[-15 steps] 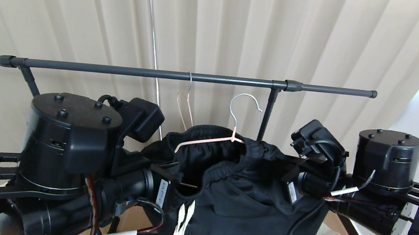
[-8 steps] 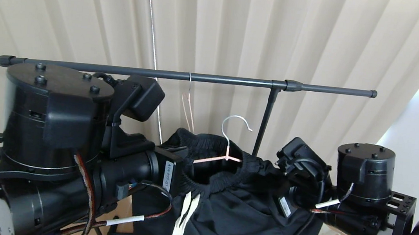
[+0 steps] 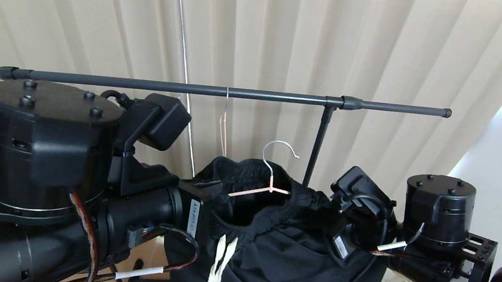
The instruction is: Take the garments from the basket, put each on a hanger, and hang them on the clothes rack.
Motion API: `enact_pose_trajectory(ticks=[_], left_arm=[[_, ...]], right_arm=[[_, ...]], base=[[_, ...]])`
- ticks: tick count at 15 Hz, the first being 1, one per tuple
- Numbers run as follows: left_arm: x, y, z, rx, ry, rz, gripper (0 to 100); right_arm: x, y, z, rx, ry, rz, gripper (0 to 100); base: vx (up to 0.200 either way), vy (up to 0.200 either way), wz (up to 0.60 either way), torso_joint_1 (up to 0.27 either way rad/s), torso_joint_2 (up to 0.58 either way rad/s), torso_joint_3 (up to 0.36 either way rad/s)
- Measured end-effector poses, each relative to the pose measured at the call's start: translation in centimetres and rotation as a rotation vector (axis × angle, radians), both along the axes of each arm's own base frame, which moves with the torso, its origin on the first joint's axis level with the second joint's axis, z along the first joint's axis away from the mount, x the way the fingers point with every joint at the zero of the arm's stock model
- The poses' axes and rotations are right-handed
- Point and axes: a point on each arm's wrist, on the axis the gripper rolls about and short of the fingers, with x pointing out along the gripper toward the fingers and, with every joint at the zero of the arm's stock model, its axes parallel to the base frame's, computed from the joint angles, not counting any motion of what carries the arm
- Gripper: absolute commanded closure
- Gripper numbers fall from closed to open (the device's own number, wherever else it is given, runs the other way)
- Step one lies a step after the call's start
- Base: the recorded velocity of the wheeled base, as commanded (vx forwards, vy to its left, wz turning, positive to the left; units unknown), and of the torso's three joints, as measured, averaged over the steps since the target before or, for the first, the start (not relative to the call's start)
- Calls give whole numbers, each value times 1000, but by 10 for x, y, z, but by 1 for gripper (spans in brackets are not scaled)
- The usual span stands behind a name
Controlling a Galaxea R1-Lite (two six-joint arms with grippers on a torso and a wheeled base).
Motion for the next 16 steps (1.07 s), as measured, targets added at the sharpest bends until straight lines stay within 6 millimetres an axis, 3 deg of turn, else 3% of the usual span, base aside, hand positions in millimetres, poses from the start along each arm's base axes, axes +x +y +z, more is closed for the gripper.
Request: enact_pose_trajectory(ticks=[2,8,16], left_arm=[[-3,1,-8,17,25,-26,100],[-15,-1,-30,63,87,-91,100],[-4,-17,-48,30,162,-46,100]], right_arm=[[6,4,8,105,-34,-41,100],[13,10,10,168,-29,-52,100],[13,14,18,288,-82,-21,100]], base=[[0,0,0,0,0,0],[0,0,0,0,0,0],[0,0,0,0,0,0]])
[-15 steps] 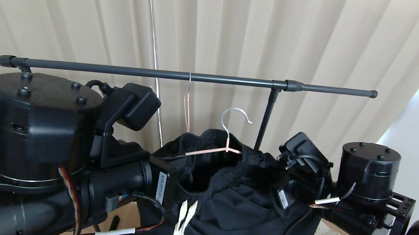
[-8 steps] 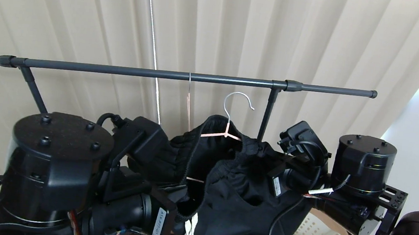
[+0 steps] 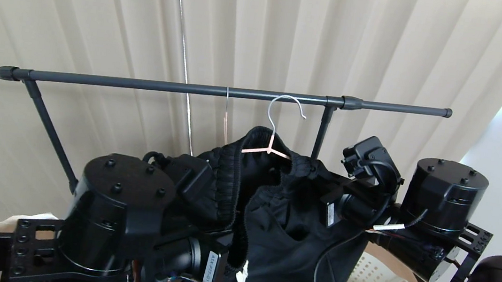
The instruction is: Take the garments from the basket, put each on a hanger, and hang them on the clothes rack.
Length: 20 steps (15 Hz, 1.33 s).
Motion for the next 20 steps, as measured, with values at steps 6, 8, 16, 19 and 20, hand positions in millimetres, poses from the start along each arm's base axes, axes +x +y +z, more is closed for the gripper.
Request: enact_pose_trajectory(ticks=[6,8,16,19,20], left_arm=[[16,-15,-8,-23,-4,62,100],[21,-18,-9,-20,-7,77,100],[31,-28,-23,1,-6,96,100],[32,-29,-25,8,-1,96,0],[32,-29,-26,9,0,95,0]], right_arm=[[-3,-1,-1,18,-13,37,100],[-4,-2,-2,17,-12,39,100],[-7,-2,-1,43,-42,76,100],[-7,-3,-1,43,-42,76,100],[-8,-3,0,45,-42,80,100]], base=[[0,0,0,0,0,0],[0,0,0,0,0,0],[0,0,0,0,0,0],[0,0,0,0,0,0],[0,0,0,0,0,0]])
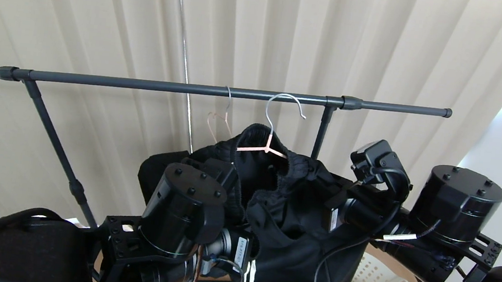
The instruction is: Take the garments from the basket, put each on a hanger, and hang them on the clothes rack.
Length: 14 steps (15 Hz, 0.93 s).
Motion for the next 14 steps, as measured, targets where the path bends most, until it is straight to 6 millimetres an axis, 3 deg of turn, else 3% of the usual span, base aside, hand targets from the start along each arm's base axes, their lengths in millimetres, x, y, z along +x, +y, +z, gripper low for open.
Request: enact_pose_trajectory(ticks=[5,8,14], left_arm=[[-5,3,-4,29,-4,17,0],[-25,10,2,28,-23,-17,0],[-72,64,35,10,-177,-91,0]], right_arm=[[0,0,0,2,-1,5,100],[0,0,0,2,0,16,100],[-2,-1,-7,-12,25,56,100]], base=[[0,0,0,0,0,0],[0,0,0,0,0,0],[0,0,0,0,0,0]])
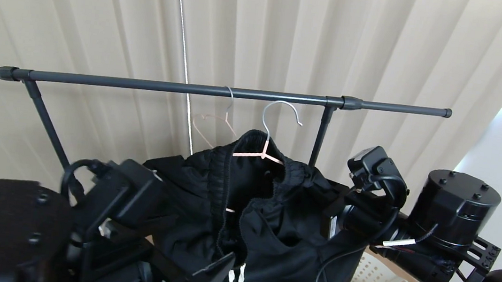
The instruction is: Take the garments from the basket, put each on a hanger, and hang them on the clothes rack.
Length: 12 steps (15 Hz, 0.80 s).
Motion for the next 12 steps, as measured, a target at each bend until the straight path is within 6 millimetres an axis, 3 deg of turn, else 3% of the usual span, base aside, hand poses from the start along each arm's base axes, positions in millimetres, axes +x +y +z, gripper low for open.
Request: enact_pose_trajectory(ticks=[6,10,12], left_arm=[[16,55,39,28,-192,-41,0],[33,71,55,117,-168,-210,0],[46,74,65,246,-176,-322,0]], right_arm=[[-6,-3,-3,10,-15,45,100],[-8,-4,-5,3,-9,48,100],[-9,-4,-5,3,-7,56,100]], base=[[0,0,0,0,0,0],[0,0,0,0,0,0],[0,0,0,0,0,0]])
